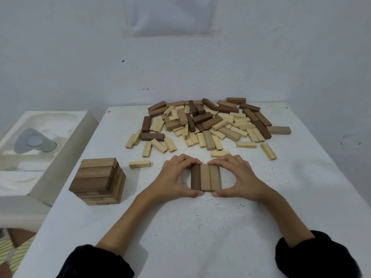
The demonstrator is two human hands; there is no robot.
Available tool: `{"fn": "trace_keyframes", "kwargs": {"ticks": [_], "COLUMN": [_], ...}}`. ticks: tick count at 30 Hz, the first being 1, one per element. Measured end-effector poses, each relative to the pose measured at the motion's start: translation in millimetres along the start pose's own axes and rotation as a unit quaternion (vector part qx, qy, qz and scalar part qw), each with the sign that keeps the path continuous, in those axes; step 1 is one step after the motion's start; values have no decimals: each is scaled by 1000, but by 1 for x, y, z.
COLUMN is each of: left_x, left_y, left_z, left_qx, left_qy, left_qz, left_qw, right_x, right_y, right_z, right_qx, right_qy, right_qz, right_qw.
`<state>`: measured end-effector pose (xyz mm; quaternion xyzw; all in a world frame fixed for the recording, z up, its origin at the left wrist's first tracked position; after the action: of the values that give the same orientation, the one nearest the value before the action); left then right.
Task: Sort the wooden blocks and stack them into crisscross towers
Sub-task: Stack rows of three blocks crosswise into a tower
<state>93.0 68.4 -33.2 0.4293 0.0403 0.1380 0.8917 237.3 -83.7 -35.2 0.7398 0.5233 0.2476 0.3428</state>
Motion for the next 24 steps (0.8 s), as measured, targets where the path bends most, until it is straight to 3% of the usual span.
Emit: {"fn": "trace_keyframes", "kwargs": {"ticks": [24], "left_x": [-4], "left_y": [0], "left_z": [2], "left_qx": [6], "left_qy": [-5], "left_qz": [20], "left_qw": [1000], "right_x": [-2], "right_y": [-6], "right_z": [-5], "right_qx": [-20], "right_qy": [7], "right_qz": [33], "right_qw": [999]}}
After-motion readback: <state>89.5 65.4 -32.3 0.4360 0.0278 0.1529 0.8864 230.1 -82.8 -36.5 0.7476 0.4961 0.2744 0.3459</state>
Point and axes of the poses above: each hand's wrist, its own x-axis towards the middle knuckle, its own y-axis out of the back of the hand, z = x × y, the point moved 2 cm from there along x, towards the middle knuckle, and after that the axes turned 3 degrees about x, right-handed, at the moved point
